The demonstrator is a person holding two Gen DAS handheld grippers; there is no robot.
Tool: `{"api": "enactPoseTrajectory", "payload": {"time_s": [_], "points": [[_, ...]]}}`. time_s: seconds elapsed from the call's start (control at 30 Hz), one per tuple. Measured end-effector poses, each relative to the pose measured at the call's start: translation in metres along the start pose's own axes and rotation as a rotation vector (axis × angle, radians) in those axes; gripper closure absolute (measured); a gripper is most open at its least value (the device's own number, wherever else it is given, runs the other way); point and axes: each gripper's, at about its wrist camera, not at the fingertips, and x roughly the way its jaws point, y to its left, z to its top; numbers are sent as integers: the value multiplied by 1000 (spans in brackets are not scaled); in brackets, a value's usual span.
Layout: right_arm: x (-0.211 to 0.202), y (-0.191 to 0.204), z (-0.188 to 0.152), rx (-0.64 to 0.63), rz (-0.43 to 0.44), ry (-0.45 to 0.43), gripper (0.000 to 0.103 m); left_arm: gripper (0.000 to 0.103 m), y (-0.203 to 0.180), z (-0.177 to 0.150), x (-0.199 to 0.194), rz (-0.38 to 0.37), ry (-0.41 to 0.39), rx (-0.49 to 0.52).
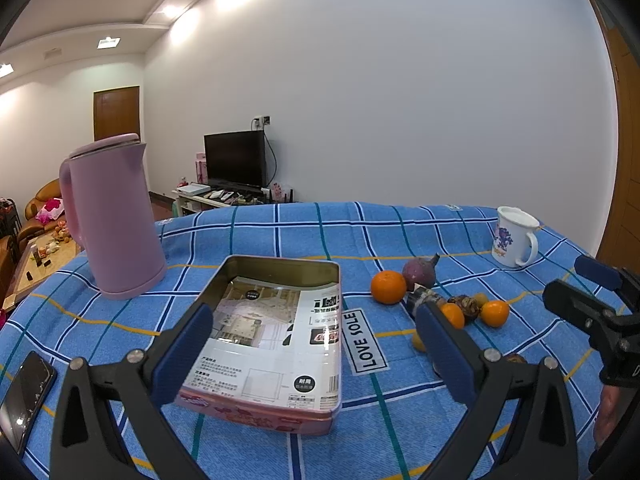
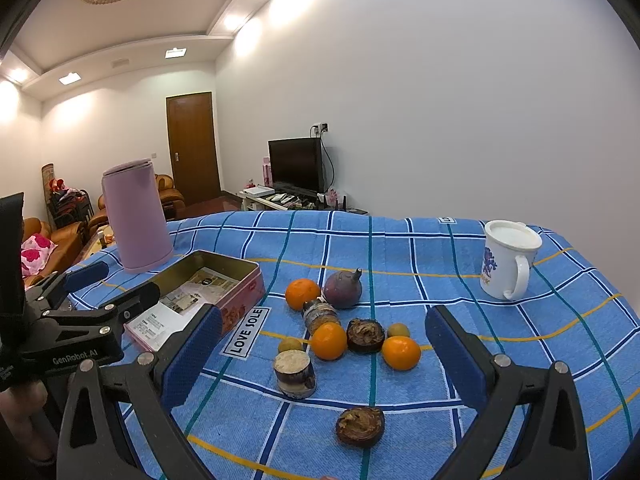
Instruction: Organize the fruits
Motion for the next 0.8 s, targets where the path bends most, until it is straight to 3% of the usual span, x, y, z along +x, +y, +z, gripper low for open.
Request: {"api": "enactPoseTrajectory", "payload": {"time_s": [0.8], "points": [[5, -4, -7, -2, -15, 26, 1, 0, -1, -2, 3, -6, 14, -4]]}}
